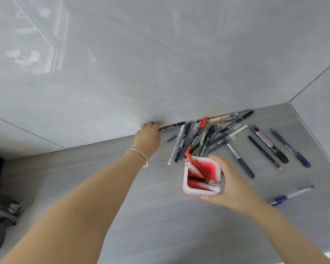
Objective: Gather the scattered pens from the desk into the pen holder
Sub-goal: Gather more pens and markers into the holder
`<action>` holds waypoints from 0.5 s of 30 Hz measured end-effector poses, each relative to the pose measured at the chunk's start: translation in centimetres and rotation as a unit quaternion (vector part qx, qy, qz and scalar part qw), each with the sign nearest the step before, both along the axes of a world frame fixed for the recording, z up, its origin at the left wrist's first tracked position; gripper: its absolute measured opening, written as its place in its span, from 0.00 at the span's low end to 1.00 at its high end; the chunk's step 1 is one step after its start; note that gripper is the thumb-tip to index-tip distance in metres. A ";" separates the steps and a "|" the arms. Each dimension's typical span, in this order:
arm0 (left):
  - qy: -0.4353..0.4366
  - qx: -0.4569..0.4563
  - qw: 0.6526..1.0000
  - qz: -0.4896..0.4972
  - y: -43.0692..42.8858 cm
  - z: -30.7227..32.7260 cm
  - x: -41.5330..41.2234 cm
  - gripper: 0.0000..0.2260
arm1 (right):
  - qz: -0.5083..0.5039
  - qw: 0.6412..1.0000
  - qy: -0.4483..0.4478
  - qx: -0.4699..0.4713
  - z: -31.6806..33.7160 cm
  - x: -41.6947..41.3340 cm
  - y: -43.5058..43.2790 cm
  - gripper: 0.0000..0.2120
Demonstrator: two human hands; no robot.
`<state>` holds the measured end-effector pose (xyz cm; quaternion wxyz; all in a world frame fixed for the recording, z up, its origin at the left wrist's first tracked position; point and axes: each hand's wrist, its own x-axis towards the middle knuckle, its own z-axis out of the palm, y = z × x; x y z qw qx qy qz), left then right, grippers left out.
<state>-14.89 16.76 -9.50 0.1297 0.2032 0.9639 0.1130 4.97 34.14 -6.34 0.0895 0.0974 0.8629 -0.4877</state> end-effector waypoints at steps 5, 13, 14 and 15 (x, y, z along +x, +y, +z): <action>0.015 -0.118 0.993 -0.019 -0.1 -1.8 1.6 0.11 | -0.002 1.000 -0.013 0.000 -0.4 0.1 0.0 0.45; -0.094 0.044 0.989 0.106 -1.9 -0.5 4.8 0.09 | 0.003 1.000 -0.016 0.002 -0.2 0.2 -0.2 0.43; -0.100 0.068 0.986 0.112 -1.9 -0.5 5.0 0.09 | 0.004 1.000 -0.014 0.000 -0.1 0.2 -0.2 0.43; -0.104 0.087 0.984 0.115 -1.8 -0.4 5.1 0.09 | 0.006 1.000 -0.013 -0.002 0.0 0.1 -0.3 0.42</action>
